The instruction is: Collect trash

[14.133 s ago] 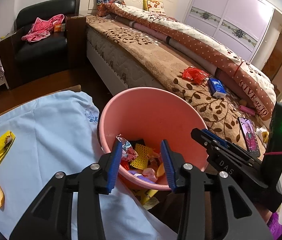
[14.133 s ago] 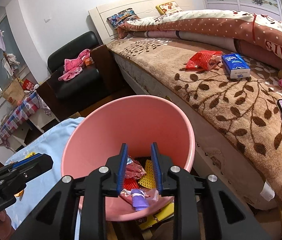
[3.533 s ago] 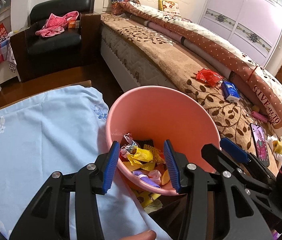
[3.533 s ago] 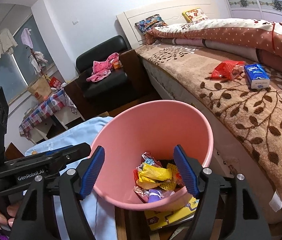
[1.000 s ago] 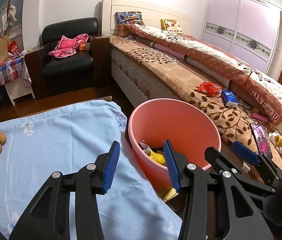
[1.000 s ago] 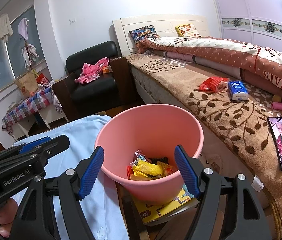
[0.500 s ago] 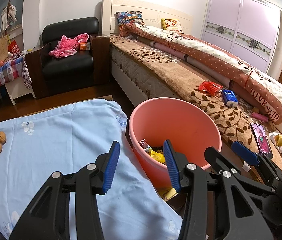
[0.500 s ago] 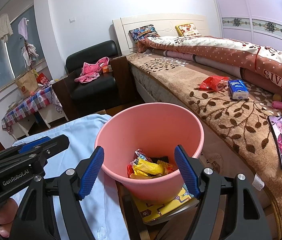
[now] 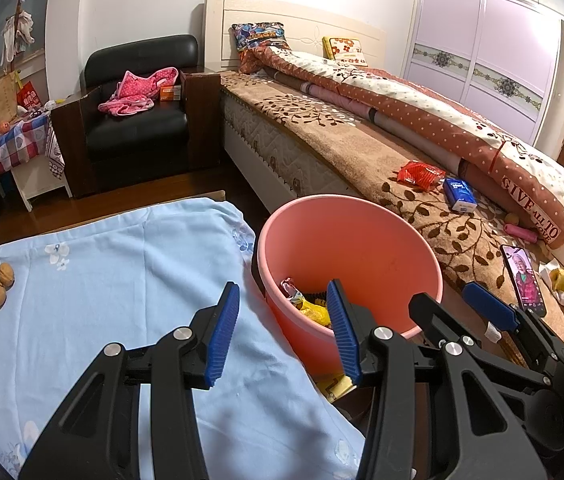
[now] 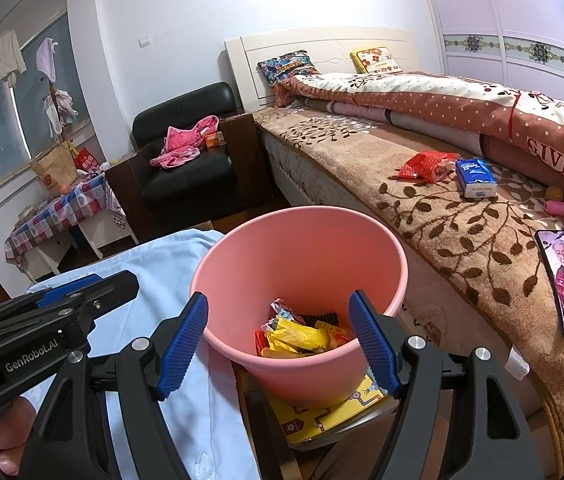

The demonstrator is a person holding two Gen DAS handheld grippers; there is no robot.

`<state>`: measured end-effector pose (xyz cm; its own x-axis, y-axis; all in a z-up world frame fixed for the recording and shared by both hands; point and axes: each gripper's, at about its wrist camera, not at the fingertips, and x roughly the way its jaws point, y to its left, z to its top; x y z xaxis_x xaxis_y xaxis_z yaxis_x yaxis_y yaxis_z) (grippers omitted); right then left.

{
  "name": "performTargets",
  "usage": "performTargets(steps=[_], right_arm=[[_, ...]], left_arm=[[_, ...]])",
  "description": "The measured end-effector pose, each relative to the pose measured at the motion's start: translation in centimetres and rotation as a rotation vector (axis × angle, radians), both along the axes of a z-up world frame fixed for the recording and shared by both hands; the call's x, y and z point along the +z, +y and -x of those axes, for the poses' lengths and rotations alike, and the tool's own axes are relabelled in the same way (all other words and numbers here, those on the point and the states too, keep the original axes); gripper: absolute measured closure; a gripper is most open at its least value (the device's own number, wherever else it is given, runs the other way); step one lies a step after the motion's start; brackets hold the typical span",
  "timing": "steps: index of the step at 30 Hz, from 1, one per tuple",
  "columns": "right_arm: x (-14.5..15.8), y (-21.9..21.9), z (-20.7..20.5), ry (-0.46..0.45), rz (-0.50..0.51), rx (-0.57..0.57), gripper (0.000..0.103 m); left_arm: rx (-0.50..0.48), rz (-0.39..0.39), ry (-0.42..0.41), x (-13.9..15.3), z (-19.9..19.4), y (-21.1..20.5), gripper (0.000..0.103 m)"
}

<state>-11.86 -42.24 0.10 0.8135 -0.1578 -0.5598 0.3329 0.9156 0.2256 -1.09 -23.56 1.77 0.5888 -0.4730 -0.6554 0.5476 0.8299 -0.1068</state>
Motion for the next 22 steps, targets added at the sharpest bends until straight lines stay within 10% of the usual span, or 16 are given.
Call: performTargets(steps=[22], right_arm=[[-0.4, 0.9, -0.8, 0.015, 0.008, 0.023, 0.031]], left_arm=[[0.052, -0.023, 0.036, -0.8, -1.1, 1.4, 0.057]])
